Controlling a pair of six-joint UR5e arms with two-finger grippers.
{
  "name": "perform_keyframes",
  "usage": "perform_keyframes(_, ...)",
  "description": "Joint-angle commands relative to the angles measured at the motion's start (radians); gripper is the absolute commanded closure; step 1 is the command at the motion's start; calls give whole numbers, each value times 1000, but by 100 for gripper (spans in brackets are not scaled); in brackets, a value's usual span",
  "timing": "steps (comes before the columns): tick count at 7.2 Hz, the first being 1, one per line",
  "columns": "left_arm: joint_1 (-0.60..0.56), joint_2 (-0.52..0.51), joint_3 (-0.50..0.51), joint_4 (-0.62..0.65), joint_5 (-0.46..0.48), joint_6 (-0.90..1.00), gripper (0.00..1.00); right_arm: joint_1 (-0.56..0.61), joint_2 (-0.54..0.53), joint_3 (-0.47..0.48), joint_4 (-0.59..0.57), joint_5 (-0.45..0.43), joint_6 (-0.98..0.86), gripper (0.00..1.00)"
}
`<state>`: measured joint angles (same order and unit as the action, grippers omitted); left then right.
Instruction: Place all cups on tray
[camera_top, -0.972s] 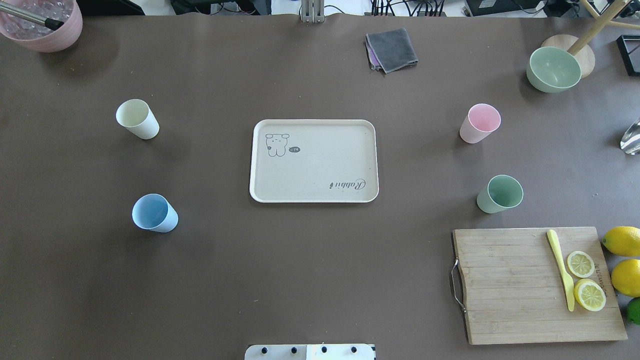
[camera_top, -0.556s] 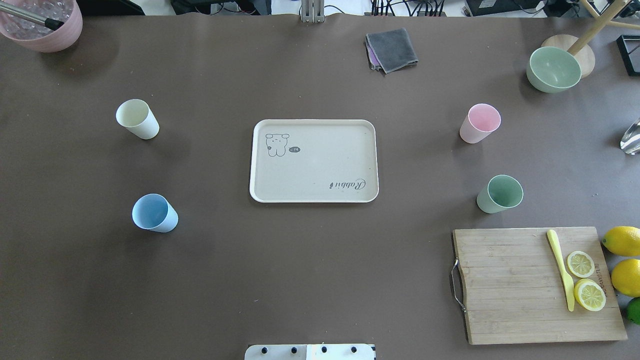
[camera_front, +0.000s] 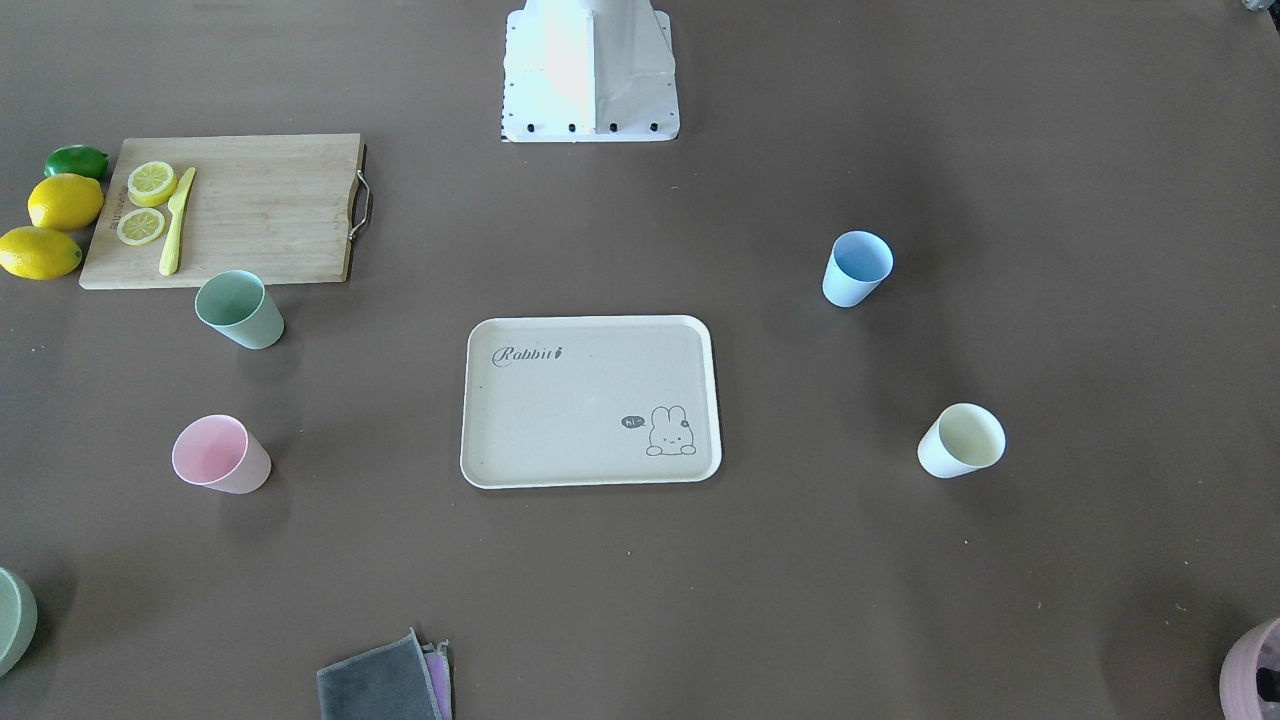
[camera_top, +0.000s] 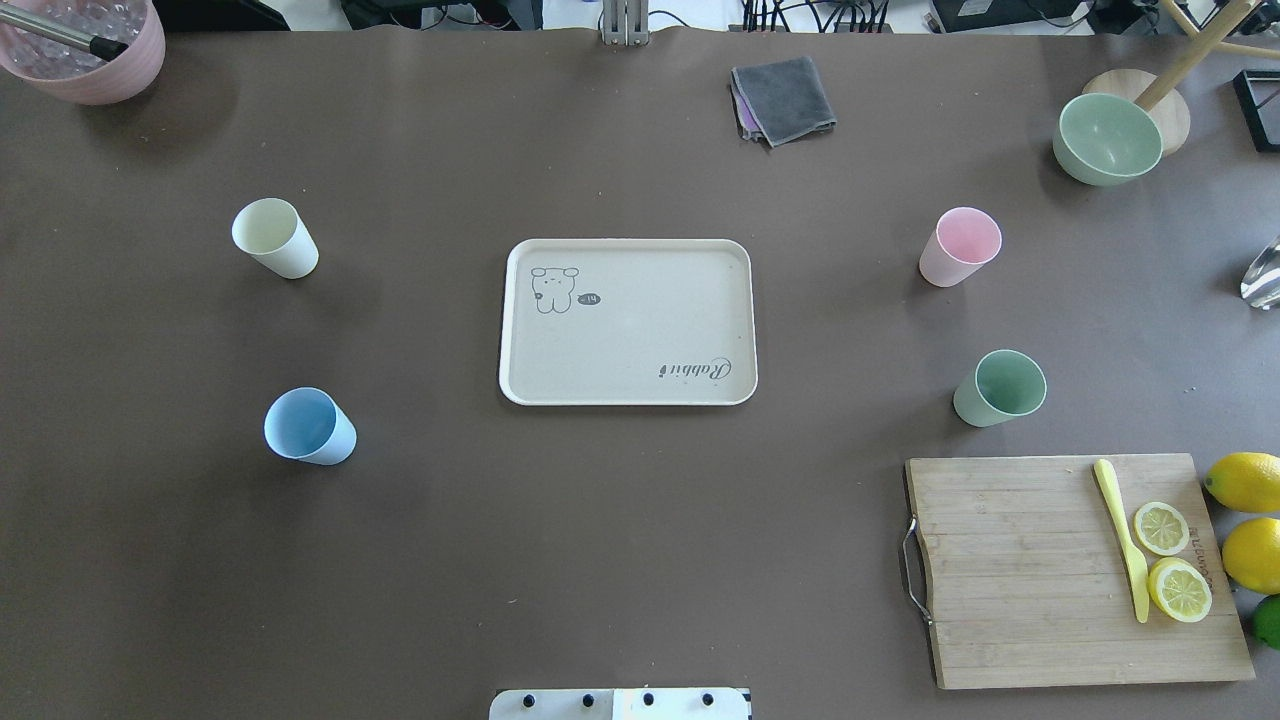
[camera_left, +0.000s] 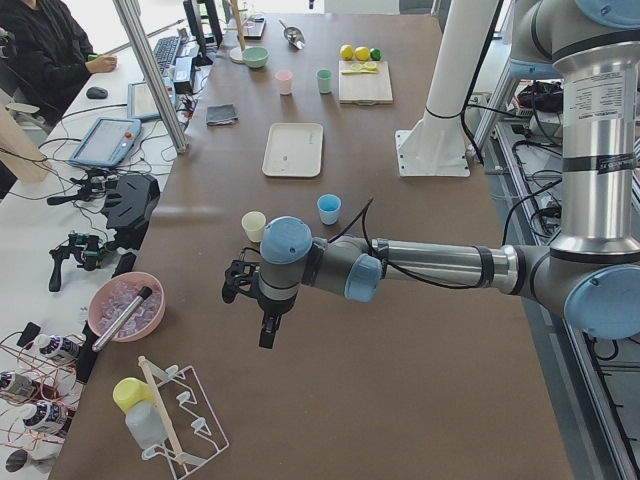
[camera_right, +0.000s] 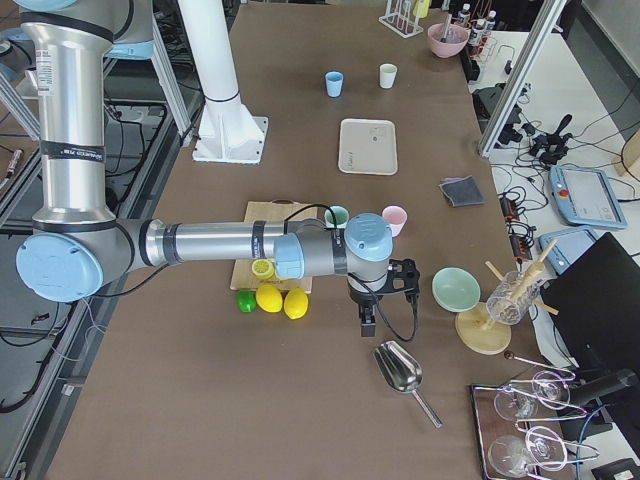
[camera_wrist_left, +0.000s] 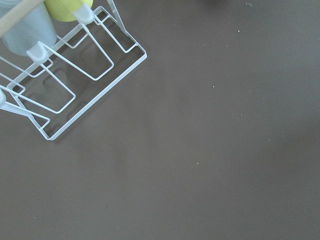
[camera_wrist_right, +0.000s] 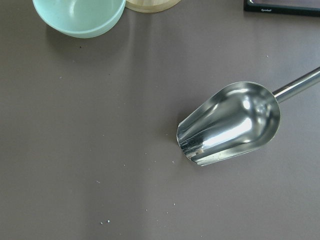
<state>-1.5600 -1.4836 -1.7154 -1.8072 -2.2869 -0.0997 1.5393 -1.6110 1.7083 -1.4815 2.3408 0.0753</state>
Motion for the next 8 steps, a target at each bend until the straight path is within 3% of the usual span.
perform_keyframes(1, 3, -53, 13, -59, 0, -37, 2, -68, 16, 49, -6, 8, 6, 0)
perform_keyframes(3, 20, -86, 39, -64, 0, -67, 2, -203, 59, 71, 24, 0, 138, 0)
perform_keyframes(5, 24, -78, 40, -111, 0, -155, 2, -363, 59, 179, 78, -61, 434, 0)
perform_keyframes(8, 26, -75, 40, -132, -2, -198, 2, -525, 19, 203, 229, -90, 673, 0)
